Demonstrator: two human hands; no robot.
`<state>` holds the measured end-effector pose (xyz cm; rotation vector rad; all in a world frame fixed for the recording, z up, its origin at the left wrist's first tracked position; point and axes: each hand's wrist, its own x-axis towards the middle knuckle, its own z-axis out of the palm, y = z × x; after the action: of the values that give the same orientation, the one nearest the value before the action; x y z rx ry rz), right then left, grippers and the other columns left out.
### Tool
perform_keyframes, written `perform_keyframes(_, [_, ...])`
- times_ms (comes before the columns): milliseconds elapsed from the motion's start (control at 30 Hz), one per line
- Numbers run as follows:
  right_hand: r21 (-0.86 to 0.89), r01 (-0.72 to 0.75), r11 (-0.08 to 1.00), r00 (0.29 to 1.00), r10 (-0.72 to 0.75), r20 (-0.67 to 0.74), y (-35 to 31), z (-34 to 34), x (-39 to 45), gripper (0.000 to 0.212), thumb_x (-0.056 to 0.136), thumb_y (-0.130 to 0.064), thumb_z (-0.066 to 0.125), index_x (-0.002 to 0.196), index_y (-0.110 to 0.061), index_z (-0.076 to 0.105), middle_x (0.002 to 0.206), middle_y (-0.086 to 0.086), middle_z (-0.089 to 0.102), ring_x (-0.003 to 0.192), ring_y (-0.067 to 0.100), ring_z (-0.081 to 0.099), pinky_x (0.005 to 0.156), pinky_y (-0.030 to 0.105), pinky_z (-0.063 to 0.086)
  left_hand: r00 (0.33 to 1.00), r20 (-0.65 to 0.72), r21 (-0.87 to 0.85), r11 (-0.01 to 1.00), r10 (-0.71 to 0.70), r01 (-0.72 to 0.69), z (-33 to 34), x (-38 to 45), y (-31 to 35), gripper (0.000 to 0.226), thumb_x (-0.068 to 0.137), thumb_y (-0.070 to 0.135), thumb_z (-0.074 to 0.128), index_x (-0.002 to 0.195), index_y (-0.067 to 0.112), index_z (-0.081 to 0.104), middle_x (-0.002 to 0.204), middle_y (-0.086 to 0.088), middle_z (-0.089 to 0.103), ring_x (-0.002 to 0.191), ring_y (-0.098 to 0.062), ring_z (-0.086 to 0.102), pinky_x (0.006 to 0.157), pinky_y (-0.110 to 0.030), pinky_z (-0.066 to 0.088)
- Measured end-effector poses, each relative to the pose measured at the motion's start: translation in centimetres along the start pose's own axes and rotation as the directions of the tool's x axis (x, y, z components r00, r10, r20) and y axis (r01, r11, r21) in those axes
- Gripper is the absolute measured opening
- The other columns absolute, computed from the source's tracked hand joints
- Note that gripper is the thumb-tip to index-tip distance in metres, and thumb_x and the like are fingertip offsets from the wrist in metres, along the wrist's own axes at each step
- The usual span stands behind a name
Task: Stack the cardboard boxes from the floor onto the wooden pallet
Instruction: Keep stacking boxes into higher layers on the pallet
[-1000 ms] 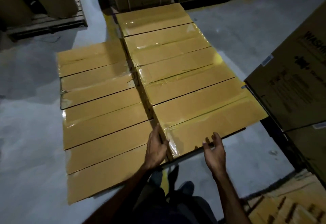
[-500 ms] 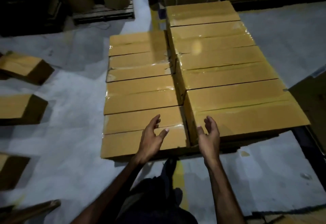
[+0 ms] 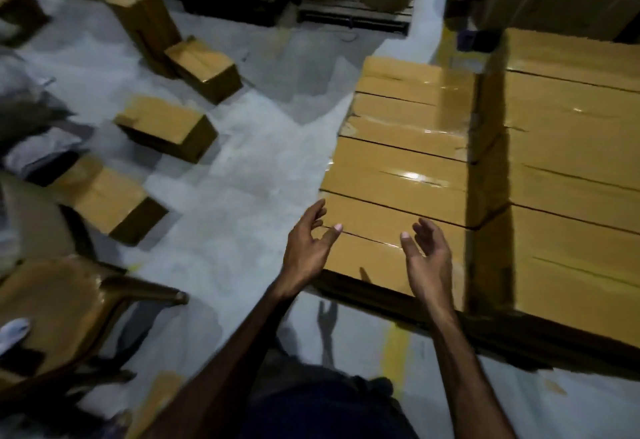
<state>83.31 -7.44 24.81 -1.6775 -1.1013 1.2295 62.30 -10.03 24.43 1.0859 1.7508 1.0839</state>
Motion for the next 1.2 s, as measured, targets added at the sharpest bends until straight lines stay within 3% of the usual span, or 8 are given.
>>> perform_keyframes(233, [-0.023,0.125,0.992,0.952,-0.114,0.282,-5.5,19.7,-2.5,0.051,0.103,-0.029,0.068,0.151,-0.03,0.051,0.152,-0.004,0.057,0.139,0.014,0.052,0.116,0.042,0.045,0.961,-0.265,-0.108,0.993,-0.076,0.049,-18.9,2.5,-5.3,0.059,0.101,0.032,0.07,0.156,0.027,0.047,0.149,0.008,0.058,0.131,-0.009,0.056,0.104,-0.031,0.048])
perform_keyframes(433, [-0.038,0.166,0.985,0.898,-0.136,0.419,-8.7,34.9,-3.9,0.053,0.103,-0.026,0.068,0.153,-0.025,0.05,0.153,-0.001,0.056,0.141,0.015,0.052,0.12,0.047,0.042,0.893,-0.432,-0.105,0.991,-0.124,0.086,-33.1,5.6,-10.1,0.058,0.1,0.032,0.072,0.153,0.023,0.052,0.147,0.003,0.061,0.129,-0.017,0.061,0.106,-0.038,0.051])
perform_keyframes(833, [-0.19,0.24,0.952,0.847,-0.11,0.52,-12.9,53.2,1.4,0.051,0.104,-0.031,0.067,0.152,-0.025,0.051,0.15,-0.003,0.059,0.138,0.015,0.054,0.116,0.043,0.046,0.827,-0.499,-0.21,0.962,-0.257,0.172,-45.0,15.5,-16.0,0.056,0.1,0.037,0.07,0.153,0.027,0.052,0.147,0.008,0.06,0.126,-0.012,0.061,0.103,-0.034,0.051])
perform_keyframes(967, [-0.166,0.248,0.954,0.793,-0.102,0.6,-14.6,62.7,5.2,0.051,0.104,-0.033,0.066,0.152,-0.028,0.05,0.15,-0.005,0.058,0.138,0.012,0.053,0.114,0.039,0.045,0.792,-0.537,-0.197,0.956,-0.291,0.218,-50.1,21.3,-18.1,0.058,0.099,0.036,0.071,0.153,0.024,0.052,0.148,0.005,0.06,0.125,-0.012,0.062,0.093,-0.02,0.049])
perform_keyframes(1100, [-0.184,0.233,0.955,0.754,-0.058,0.654,-17.5,71.9,8.7,0.051,0.104,-0.032,0.066,0.152,-0.027,0.05,0.151,-0.004,0.057,0.138,0.013,0.053,0.112,0.035,0.045,0.734,-0.568,-0.245,0.928,-0.371,0.279,-56.1,26.6,-18.7,0.054,0.101,0.031,0.071,0.152,0.023,0.053,0.144,0.006,0.062,0.127,-0.014,0.06,0.107,-0.039,0.052])
perform_keyframes(1200, [-0.183,0.263,0.947,0.693,-0.053,0.719,-19.6,79.0,10.8,0.051,0.104,-0.03,0.066,0.152,-0.024,0.051,0.15,-0.001,0.058,0.138,0.014,0.053,0.113,0.036,0.046,0.69,-0.616,-0.245,0.925,-0.38,0.29,-60.7,29.8,-19.1,0.054,0.102,0.024,0.069,0.153,0.019,0.051,0.131,0.01,0.062,0.118,-0.006,0.061,0.105,-0.036,0.051])
